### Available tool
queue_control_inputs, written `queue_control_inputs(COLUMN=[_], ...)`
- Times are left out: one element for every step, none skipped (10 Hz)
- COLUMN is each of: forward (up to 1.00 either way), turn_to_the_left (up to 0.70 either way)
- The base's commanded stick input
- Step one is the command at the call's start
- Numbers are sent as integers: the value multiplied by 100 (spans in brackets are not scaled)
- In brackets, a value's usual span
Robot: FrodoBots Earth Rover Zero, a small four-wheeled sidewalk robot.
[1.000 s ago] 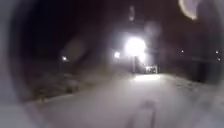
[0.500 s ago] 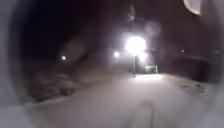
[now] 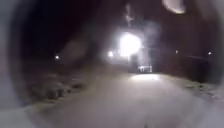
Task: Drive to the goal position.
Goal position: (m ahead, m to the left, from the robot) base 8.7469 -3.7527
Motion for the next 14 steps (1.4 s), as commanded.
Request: queue_control_inputs(forward=[100, 100, 100, 100, 100, 100, 100, 100, 100, 100, 100, 100, 100, 100], turn_to_the_left=[-38, -25, -12, -1, -16, -36, -40, -22, 0, 0, 0, 0, 0, 0])
